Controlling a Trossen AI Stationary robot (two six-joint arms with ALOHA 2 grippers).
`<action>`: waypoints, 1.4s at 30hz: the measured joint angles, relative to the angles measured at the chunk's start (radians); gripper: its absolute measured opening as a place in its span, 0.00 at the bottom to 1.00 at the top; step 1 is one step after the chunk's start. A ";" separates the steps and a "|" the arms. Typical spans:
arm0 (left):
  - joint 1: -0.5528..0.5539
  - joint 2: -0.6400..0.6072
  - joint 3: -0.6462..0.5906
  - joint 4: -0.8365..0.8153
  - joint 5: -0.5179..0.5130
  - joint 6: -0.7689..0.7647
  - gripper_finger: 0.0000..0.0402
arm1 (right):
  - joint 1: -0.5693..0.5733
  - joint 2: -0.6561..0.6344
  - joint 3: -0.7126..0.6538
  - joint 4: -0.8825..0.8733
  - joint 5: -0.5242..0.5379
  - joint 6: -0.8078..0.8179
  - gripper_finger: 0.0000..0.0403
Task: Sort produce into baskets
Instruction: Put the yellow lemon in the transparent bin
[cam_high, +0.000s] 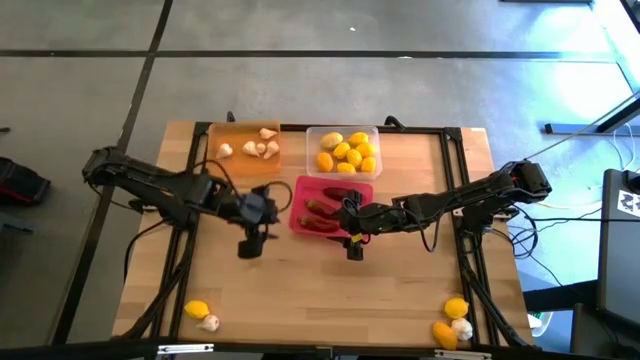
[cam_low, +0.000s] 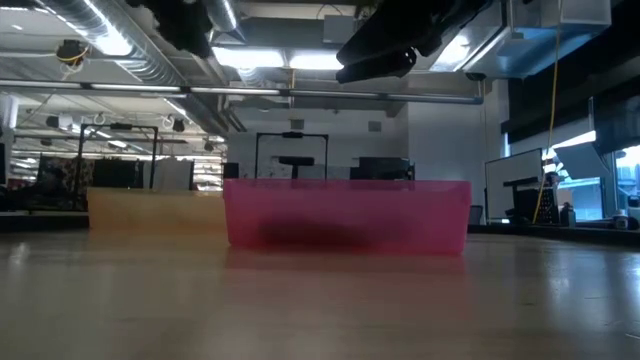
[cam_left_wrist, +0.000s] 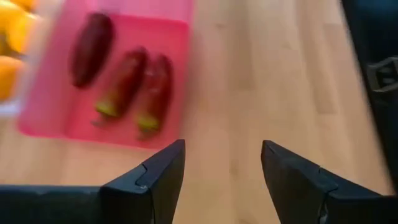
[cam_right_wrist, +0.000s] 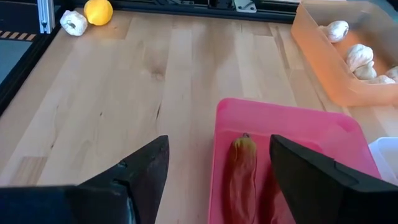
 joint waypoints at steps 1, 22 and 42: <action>-0.024 0.000 0.000 -0.004 0.001 -0.029 0.51 | 0.000 0.000 0.000 0.002 0.000 -0.002 0.67; -0.446 0.111 0.000 -0.054 -0.012 -0.627 0.51 | 0.000 0.000 0.000 -0.016 0.009 -0.121 0.67; -0.757 0.368 0.000 -0.185 0.252 -0.909 0.51 | 0.000 0.000 0.000 -0.034 0.035 -0.245 0.67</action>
